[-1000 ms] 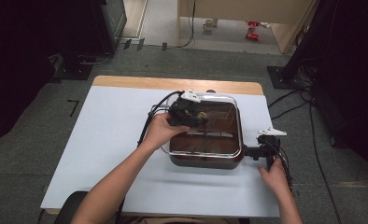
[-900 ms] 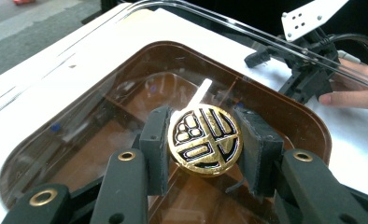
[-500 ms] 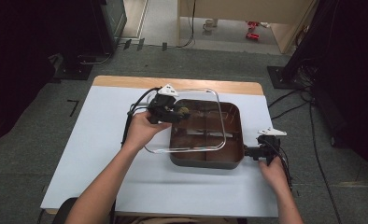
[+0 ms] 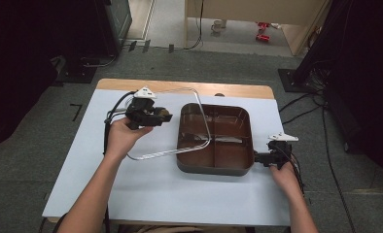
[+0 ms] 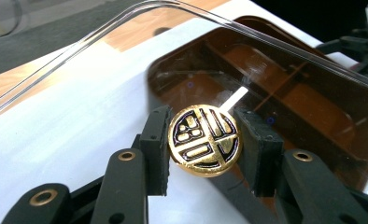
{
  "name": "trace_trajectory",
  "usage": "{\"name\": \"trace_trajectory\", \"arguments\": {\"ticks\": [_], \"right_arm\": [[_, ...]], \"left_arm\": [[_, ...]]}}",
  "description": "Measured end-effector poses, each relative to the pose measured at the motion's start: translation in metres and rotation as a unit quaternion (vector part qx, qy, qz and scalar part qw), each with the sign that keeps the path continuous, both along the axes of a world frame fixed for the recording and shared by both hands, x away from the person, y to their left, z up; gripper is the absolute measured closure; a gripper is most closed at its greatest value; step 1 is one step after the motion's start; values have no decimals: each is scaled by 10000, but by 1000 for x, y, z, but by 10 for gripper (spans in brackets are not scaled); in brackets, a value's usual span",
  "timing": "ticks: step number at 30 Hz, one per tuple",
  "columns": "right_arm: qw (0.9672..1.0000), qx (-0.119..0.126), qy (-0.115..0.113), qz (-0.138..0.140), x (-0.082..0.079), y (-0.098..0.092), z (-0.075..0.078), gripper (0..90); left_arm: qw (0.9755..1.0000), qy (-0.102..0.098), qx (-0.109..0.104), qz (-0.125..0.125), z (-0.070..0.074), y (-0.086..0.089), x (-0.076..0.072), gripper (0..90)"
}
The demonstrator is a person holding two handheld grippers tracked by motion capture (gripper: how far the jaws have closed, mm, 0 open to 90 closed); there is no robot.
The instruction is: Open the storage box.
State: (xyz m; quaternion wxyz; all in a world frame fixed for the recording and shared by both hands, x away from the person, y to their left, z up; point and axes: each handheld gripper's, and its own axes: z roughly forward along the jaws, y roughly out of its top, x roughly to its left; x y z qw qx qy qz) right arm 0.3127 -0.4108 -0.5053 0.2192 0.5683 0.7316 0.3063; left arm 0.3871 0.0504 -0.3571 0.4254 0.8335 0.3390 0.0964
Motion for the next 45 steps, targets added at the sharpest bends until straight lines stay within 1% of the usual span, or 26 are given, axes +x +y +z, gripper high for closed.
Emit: {"name": "trace_trajectory", "arguments": {"ticks": [2,5,9,11,12,13,15,16,18,23,26,30,33,37,40,42,45], "right_arm": [[10000,-1,0,0,0,0,0,0],[10000,-7,3,7,0,0,0,0],[10000,-4,1,6,0,0,0,0],[10000,-3,2,11,0,0,0,0],[10000,-5,2,13,0,0,0,0],[10000,-5,2,13,0,0,0,0],[10000,0,3,5,0,0,0,0],[10000,-1,4,7,0,0,0,0],[10000,-1,5,6,0,0,0,0],[10000,0,4,6,0,0,0,0],[10000,-1,5,6,0,0,0,0],[10000,-3,5,6,0,0,0,0],[10000,-3,4,7,0,0,0,0],[10000,-3,5,7,0,0,0,0],[10000,-5,5,6,0,0,0,0],[10000,-5,4,8,0,0,0,0],[10000,-5,5,8,0,0,0,0]], "left_arm": [[9999,-19,-1,103,0,9,1,589],[9996,14,1,287,-1,25,4,589],[9990,38,-5,451,-5,42,7,589],[9984,22,29,557,-8,50,8,589],[9983,-20,53,588,-13,57,9,589],[9983,-20,53,588,-13,57,9,589],[9980,3,82,620,-18,63,10,589],[9976,34,80,683,-24,69,12,589],[9975,47,90,705,-27,71,13,589],[9954,165,229,911,-40,82,19,589],[9945,237,234,991,-45,86,21,589],[9935,278,336,1055,-55,89,25,589],[9922,402,377,1120,-66,91,30,589],[9914,445,443,1151,-83,92,37,589],[9896,520,588,1202,-94,91,44,589],[9888,573,623,1232,-101,90,47,588],[9882,555,652,1267,-104,90,49,588]]}}
